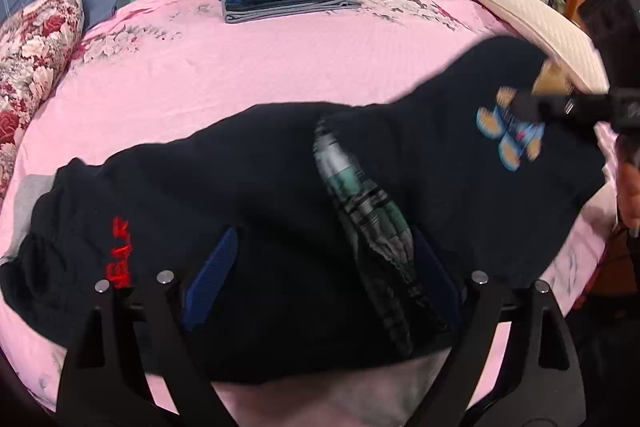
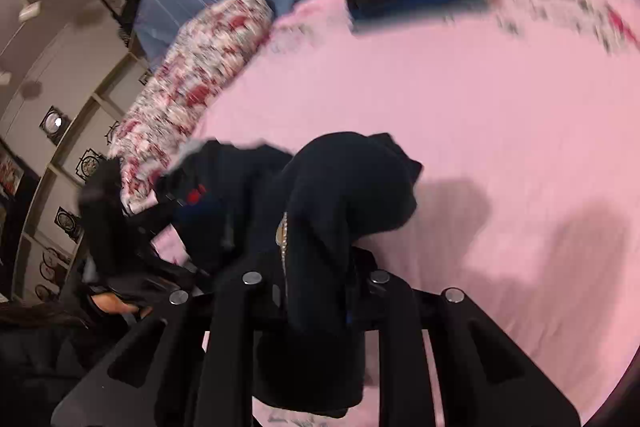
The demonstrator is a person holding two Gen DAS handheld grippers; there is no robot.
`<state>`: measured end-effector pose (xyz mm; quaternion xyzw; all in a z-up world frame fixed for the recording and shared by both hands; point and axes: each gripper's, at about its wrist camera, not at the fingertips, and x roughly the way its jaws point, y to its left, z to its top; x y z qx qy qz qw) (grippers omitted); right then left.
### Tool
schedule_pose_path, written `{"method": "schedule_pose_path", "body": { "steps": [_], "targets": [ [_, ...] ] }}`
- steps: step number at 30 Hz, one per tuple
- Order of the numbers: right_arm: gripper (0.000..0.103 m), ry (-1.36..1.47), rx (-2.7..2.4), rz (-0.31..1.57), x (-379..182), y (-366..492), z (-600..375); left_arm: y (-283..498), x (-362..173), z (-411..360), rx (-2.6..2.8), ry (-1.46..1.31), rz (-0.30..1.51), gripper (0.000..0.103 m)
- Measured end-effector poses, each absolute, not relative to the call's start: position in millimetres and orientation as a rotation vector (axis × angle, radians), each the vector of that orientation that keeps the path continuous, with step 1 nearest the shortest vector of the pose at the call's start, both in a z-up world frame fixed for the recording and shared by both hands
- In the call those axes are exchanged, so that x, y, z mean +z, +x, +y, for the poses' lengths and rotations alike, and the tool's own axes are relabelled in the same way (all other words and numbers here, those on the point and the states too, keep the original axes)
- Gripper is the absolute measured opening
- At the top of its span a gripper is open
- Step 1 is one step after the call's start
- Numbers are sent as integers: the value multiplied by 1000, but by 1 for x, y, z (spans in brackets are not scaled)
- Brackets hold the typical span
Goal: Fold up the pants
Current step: 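Fold the pants in half with the right tool toward the left tool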
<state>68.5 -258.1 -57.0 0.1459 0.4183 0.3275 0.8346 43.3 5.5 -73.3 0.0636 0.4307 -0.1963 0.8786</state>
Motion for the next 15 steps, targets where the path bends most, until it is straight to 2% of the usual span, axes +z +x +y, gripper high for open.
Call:
{"method": "schedule_pose_path", "body": {
  "steps": [6,8,10,11,12,13,15],
  "targets": [
    [17,229,559,800,-4,102,-293,88,-50,-49,-393,116,842,88],
    [17,258,483,818,-12,113,-319,106,-57,-70,-412,117,876,89],
    [19,323,389,915,-46,128,-344,117,-72,-85,-410,138,928,89],
    [25,326,354,977,-69,137,-347,119,-78,-89,-402,145,943,89],
    [39,316,317,1035,-89,141,-348,119,-81,-90,-401,144,946,90],
    [46,305,278,1070,-104,141,-352,118,-80,-89,-405,145,943,90],
    [50,334,262,1025,-101,133,-363,112,-76,-82,-407,154,940,90]
  ]
}}
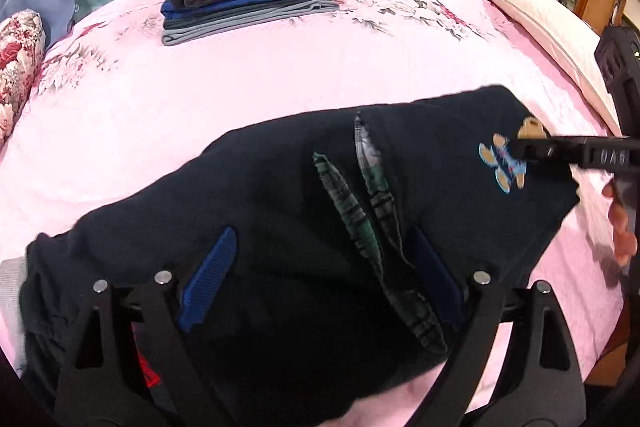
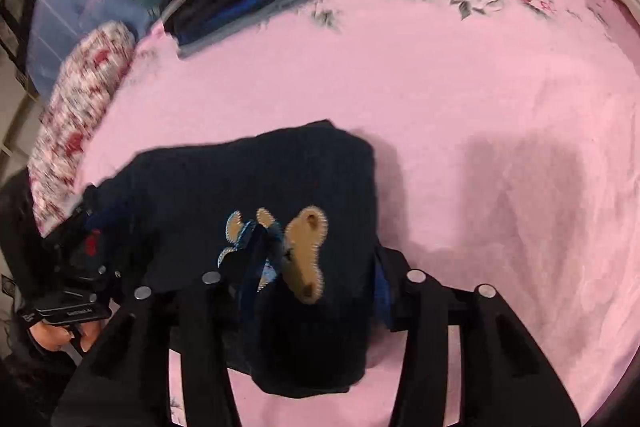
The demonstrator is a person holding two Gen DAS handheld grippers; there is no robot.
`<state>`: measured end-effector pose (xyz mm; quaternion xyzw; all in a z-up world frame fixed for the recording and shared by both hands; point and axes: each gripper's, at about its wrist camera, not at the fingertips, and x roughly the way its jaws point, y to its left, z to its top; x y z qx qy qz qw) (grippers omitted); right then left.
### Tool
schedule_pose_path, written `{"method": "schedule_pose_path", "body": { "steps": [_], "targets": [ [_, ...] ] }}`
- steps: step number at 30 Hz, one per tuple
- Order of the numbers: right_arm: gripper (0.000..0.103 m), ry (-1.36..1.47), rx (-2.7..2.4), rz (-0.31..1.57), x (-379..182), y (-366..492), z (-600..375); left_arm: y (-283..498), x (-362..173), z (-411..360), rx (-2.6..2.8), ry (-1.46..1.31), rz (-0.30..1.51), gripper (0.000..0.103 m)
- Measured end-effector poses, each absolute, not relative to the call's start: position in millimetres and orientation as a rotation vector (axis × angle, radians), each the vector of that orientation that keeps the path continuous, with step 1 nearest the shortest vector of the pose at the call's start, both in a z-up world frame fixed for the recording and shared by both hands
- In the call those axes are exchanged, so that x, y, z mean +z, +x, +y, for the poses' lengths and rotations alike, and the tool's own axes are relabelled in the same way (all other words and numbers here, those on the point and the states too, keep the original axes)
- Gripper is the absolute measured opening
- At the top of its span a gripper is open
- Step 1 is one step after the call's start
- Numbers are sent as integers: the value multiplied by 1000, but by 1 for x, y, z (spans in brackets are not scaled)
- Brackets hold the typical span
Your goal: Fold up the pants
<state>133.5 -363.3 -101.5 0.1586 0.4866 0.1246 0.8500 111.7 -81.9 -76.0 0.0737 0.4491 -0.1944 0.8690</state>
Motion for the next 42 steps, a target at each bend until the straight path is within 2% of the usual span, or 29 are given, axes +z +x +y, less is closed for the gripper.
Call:
{"method": "schedule_pose_path", "body": {
  "steps": [4,7,15,16,18,20,24,29,33,38,40,41,42],
  "targets": [
    [54,193,200,849,-49,105,-355,107,-80,-60,-378,168,967,90],
    [58,145,385,836,-27,91,-313,103,-79,-47,-365,133,964,89],
    [58,-271,419,888,-61,72,-181,71,-64,-24,-375,108,905,89],
    [55,-287,404,894,-68,75,-178,68,-64,-22,-375,114,900,89],
    [20,-248,430,951,-84,79,-181,65,-68,-22,-387,122,900,89],
    [13,-154,458,972,-89,86,-196,65,-72,-24,-402,109,910,89],
    [10,47,503,906,-57,82,-230,68,-78,-30,-428,102,921,89],
    [9,119,578,825,-13,68,-239,74,-80,-32,-429,93,933,89],
    [9,5,613,929,-40,65,-204,71,-79,-28,-419,95,930,89],
    [15,-131,537,990,-79,73,-186,70,-81,-26,-415,96,936,89],
    [33,-178,562,959,-74,65,-183,70,-81,-26,-415,96,937,89],
    [47,-193,572,944,-72,61,-182,70,-81,-26,-415,95,937,89],
    [51,-225,569,921,-70,56,-180,70,-81,-26,-416,93,937,89]
  ]
}}
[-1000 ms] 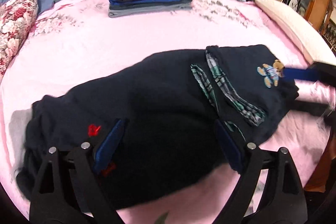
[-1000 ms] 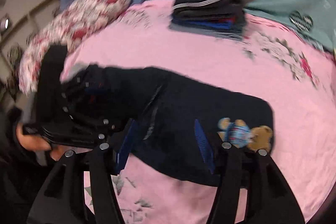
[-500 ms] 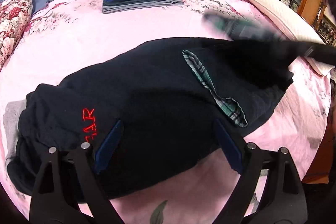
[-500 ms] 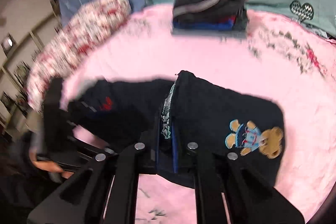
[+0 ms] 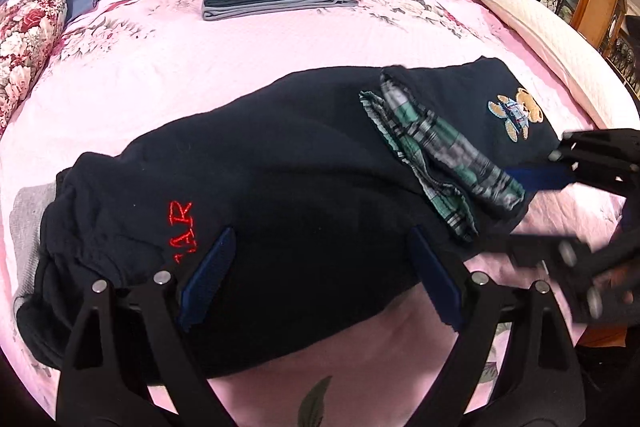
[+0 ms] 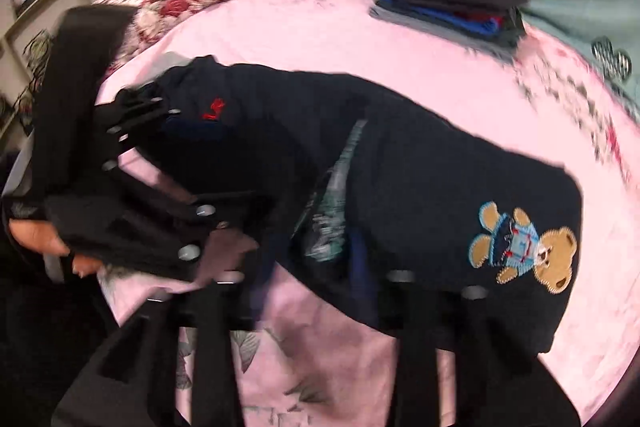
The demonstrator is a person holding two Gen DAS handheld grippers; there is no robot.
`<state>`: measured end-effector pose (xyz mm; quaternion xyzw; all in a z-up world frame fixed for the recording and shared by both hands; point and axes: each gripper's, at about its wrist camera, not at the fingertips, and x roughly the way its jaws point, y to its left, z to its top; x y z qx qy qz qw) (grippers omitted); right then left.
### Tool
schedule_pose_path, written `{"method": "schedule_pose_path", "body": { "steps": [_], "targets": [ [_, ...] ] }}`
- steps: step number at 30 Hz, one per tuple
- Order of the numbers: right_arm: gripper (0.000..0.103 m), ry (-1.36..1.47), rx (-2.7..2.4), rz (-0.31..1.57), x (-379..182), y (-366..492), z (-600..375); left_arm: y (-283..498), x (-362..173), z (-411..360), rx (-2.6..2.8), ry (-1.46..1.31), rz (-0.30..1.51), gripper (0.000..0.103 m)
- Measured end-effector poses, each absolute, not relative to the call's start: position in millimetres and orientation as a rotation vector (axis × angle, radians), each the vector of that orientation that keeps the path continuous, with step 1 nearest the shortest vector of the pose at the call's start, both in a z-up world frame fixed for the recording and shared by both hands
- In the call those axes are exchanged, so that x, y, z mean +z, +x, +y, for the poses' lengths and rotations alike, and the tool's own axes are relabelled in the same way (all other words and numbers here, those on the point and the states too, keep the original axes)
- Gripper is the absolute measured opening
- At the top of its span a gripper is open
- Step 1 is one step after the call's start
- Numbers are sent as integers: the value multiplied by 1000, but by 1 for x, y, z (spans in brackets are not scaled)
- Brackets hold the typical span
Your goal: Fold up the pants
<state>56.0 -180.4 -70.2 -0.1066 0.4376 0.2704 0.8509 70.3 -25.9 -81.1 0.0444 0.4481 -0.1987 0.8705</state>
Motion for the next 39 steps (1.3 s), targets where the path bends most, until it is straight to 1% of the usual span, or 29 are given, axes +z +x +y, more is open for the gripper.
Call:
{"method": "schedule_pose_path", "body": {
  "steps": [6,7,8,9,10,11,12,16,19,23,25,28,34,36,39],
  "targets": [
    [51,-328,504,937,-90,60,-171,69,-80,-24,-408,89,934,90],
    [49,-345,494,936,-93,60,-168,68,-80,-24,-405,93,934,90],
    [43,-338,482,934,-95,62,-167,67,-80,-23,-404,95,933,89],
    [31,-318,475,940,-95,65,-169,67,-79,-20,-403,83,931,90],
    [24,-254,480,946,-91,69,-177,66,-80,-19,-402,84,932,90],
    [14,-200,483,946,-87,73,-185,65,-80,-18,-403,86,930,90],
    [13,-143,485,945,-84,77,-194,64,-80,-16,-404,84,928,90],
    [12,56,475,903,-67,83,-233,60,-79,-14,-410,79,918,90],
    [12,163,515,835,-43,86,-247,59,-77,-11,-410,68,911,89],
    [12,157,564,759,-22,89,-230,57,-72,-2,-388,62,894,89],
    [12,74,542,820,-42,96,-205,56,-70,6,-363,57,887,90],
    [13,-4,510,974,-98,110,-183,55,-69,16,-343,45,887,90],
    [20,-16,599,930,-92,102,-190,67,-50,13,-361,-18,848,90],
    [22,-41,615,908,-90,95,-192,80,-46,2,-332,22,834,90],
    [24,-22,631,903,-88,92,-197,106,-61,-16,-291,81,894,90]
  ]
}}
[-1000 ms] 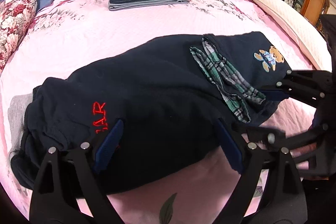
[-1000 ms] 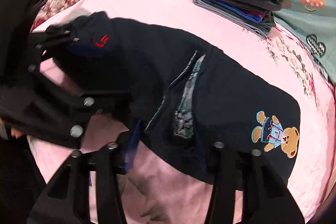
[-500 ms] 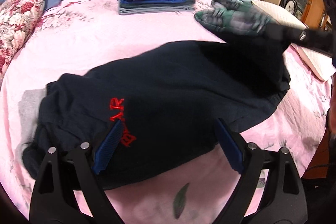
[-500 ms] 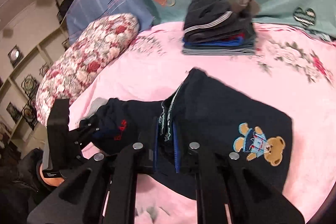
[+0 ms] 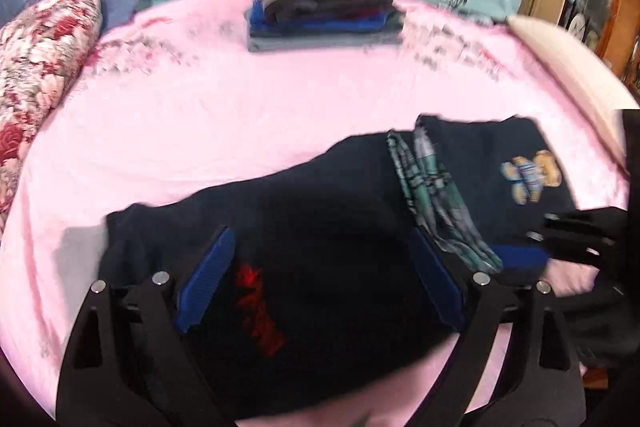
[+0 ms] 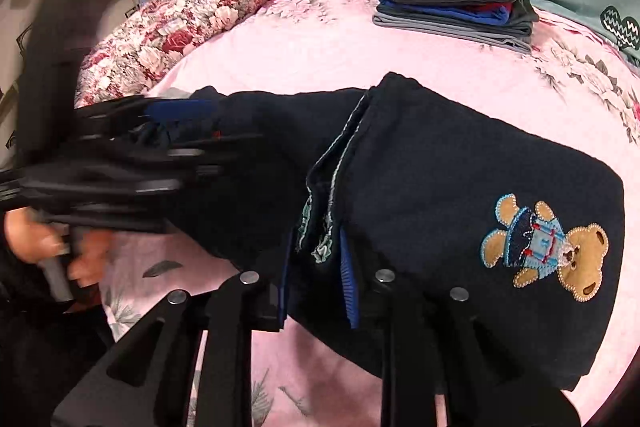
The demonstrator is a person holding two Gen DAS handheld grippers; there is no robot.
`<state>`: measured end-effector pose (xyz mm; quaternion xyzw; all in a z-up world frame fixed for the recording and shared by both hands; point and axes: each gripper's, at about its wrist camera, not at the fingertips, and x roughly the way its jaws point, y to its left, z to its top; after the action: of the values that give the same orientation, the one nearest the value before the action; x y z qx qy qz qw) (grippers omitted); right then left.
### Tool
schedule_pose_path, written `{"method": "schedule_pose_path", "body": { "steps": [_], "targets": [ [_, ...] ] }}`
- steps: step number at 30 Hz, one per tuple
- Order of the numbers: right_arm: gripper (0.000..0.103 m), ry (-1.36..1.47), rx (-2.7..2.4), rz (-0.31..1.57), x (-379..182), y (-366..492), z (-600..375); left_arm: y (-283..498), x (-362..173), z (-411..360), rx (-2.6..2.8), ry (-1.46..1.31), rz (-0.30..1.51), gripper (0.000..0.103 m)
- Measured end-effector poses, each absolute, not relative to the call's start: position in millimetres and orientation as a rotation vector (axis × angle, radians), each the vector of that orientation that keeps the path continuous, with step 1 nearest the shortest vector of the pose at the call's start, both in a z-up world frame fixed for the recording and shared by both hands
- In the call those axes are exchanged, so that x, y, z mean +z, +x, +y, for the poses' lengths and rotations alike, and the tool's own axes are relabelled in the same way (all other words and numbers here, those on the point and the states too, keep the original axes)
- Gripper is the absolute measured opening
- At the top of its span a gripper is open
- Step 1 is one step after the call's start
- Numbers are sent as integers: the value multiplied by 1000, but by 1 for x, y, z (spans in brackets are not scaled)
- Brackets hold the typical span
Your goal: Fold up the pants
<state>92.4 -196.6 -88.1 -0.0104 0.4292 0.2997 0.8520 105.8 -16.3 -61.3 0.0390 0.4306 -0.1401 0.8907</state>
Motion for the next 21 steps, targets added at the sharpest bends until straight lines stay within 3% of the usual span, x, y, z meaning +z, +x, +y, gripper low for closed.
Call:
{"method": "schedule_pose_path", "body": {
  "steps": [7,9,14,16,18,21],
  "targets": [
    [24,-24,644,903,-93,85,-195,119,-88,-33,-293,160,961,92],
    [17,5,651,912,-92,88,-201,119,-89,-31,-294,169,960,92],
    [15,240,714,966,-98,98,-227,118,-90,-30,-296,164,966,94],
    [20,251,721,959,-97,97,-230,117,-89,-30,-297,163,961,94],
    [37,214,718,949,-96,92,-227,117,-88,-30,-296,158,953,93],
    [39,228,730,938,-92,89,-227,116,-83,-27,-290,141,933,93]
  ]
}}
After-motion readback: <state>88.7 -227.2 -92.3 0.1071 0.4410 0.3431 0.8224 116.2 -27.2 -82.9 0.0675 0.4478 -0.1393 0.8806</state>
